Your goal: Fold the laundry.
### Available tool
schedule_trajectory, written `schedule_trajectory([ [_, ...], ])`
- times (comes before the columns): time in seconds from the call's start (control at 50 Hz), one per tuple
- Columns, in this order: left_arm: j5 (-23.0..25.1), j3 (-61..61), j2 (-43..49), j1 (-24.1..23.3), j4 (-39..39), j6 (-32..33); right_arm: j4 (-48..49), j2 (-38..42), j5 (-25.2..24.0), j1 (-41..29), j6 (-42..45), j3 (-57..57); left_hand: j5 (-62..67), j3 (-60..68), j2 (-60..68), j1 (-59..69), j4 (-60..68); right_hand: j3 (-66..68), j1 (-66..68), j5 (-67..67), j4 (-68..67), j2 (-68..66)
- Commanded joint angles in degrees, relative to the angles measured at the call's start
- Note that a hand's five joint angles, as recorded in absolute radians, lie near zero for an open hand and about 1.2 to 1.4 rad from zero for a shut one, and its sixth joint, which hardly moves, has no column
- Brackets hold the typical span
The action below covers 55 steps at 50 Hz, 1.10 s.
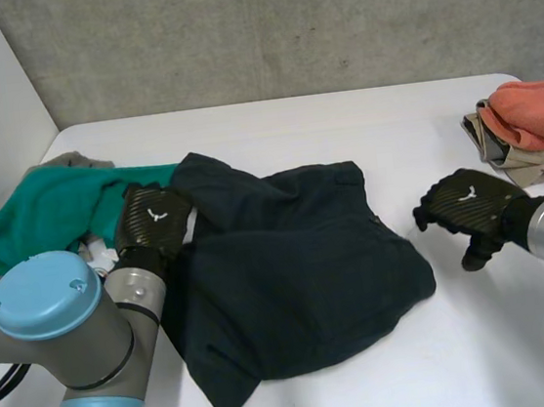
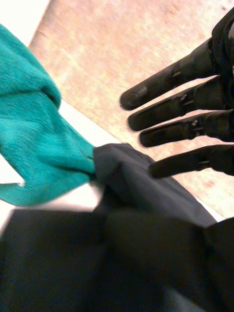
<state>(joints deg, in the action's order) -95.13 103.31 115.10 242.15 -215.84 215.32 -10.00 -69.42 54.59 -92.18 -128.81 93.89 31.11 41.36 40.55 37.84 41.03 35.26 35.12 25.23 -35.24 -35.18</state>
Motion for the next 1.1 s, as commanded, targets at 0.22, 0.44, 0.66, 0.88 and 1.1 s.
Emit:
schedule_trajectory([
  [0.22,2.14,7.78,-18.59,-4.93,7.61,-1.48,1.32,-4.92,2.8,-4.59,-9.18,4.1,3.25,3.0,3.81,6.52,3.33,-6.68,-6.54,-6.65,6.66,6.6],
  [0.44,1.88,7.96,-25.98,-9.68,32.84,-24.23,1.9,-6.07,2.81,-5.02,-12.42,10.34,1.4,1.16,1.96,4.67,1.48,-5.33,-5.19,-5.3,5.31,5.25],
  [0.66,2.23,8.67,-19.75,-9.59,36.81,-35.49,15.44,-2.39,4.03,-8.36,-14.8,15.18,-2.13,-2.38,-1.58,1.14,-2.05,-2.65,-2.51,-2.61,2.62,2.56],
  [0.88,-2.68,8.49,-10.69,-9.24,25.39,-34.44,22.3,0.52,6.67,-11.62,-14.89,15.1,17.64,17.39,18.2,20.91,17.72,44.67,44.81,44.7,-44.69,-44.75],
  [1.1,-6.3,7.26,-21.48,-9.76,20.72,-18.54,19.42,-15.38,14.67,-11.0,-14.54,10.62,38.89,38.64,39.45,42.16,38.97,44.74,44.88,44.77,-44.76,-44.82],
])
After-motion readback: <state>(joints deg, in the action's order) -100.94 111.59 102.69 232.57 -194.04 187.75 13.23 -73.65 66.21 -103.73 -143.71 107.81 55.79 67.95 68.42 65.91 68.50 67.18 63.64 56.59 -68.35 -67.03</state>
